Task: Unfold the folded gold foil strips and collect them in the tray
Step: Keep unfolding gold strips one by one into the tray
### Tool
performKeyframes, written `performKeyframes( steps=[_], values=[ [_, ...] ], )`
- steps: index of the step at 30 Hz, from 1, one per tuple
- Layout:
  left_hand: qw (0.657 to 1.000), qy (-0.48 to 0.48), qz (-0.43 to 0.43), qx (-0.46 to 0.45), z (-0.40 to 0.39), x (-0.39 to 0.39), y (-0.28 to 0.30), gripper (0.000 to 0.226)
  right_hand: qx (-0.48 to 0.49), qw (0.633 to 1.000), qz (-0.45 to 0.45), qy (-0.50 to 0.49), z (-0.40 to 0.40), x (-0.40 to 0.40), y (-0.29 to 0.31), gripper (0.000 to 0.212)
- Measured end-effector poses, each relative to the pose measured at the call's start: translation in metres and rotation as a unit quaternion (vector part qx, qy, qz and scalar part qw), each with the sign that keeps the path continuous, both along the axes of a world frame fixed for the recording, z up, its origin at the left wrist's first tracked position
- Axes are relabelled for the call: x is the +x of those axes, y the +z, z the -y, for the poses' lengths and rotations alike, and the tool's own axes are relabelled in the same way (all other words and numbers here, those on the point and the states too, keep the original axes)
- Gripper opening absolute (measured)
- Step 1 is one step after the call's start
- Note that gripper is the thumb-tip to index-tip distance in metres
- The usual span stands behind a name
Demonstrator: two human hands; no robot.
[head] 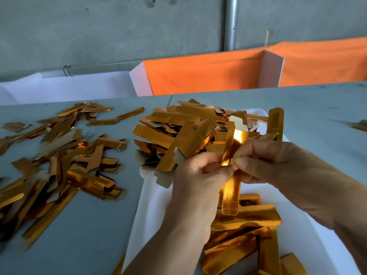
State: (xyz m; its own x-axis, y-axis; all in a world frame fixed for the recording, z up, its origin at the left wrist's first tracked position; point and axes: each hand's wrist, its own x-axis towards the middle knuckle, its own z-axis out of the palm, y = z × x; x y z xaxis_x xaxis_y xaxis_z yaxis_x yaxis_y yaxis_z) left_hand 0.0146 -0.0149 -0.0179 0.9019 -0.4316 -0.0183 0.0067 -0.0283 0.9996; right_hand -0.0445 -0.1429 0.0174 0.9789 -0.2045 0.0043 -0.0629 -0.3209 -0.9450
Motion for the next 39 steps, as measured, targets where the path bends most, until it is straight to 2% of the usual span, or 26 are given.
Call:
performKeyframes(
  steps=[4, 6, 13, 16, 19, 26, 30, 34, 39],
  values=[
    [1.0, -0.014, -0.004, 0.013, 0.0, -0.001, -0.002, 0.022, -0.011, 1.0, -0.012, -0.014, 0.001, 0.002, -0.001, 0.016],
    [1.0, -0.023, -0.016, 0.006, 0.001, -0.002, -0.003, 0.015, -0.012, 1.0, -0.016, -0.019, 0.001, 0.002, -0.001, 0.016],
    [0.995, -0.065, -0.063, -0.031, 0.002, 0.0, 0.002, 0.015, -0.056, 0.997, -0.03, -0.047, 0.0, 0.003, -0.002, 0.016],
    [0.993, -0.069, -0.08, -0.057, 0.002, 0.001, 0.003, 0.022, -0.069, 0.996, -0.034, -0.046, -0.001, 0.003, -0.001, 0.015],
    [0.994, -0.079, -0.057, -0.056, 0.0, 0.0, 0.004, 0.031, -0.097, 0.993, -0.033, -0.05, -0.002, 0.002, 0.002, 0.015],
    [0.997, -0.051, -0.052, -0.038, 0.0, -0.001, 0.004, 0.015, -0.119, 0.99, -0.018, -0.068, -0.005, 0.001, 0.001, 0.015],
    [0.997, 0.006, 0.07, 0.017, 0.004, -0.005, 0.002, 0.017, -0.097, 0.993, -0.005, -0.074, -0.007, 0.003, -0.001, 0.016],
    [0.974, 0.04, 0.216, 0.053, 0.009, -0.012, 0.001, 0.016, -0.093, 0.99, 0.01, -0.109, -0.009, 0.002, -0.002, 0.015],
    [0.945, 0.074, 0.313, 0.059, 0.012, -0.015, 0.001, 0.022, -0.142, 0.98, 0.026, -0.139, -0.011, -0.001, 0.0, 0.017]
  ],
)
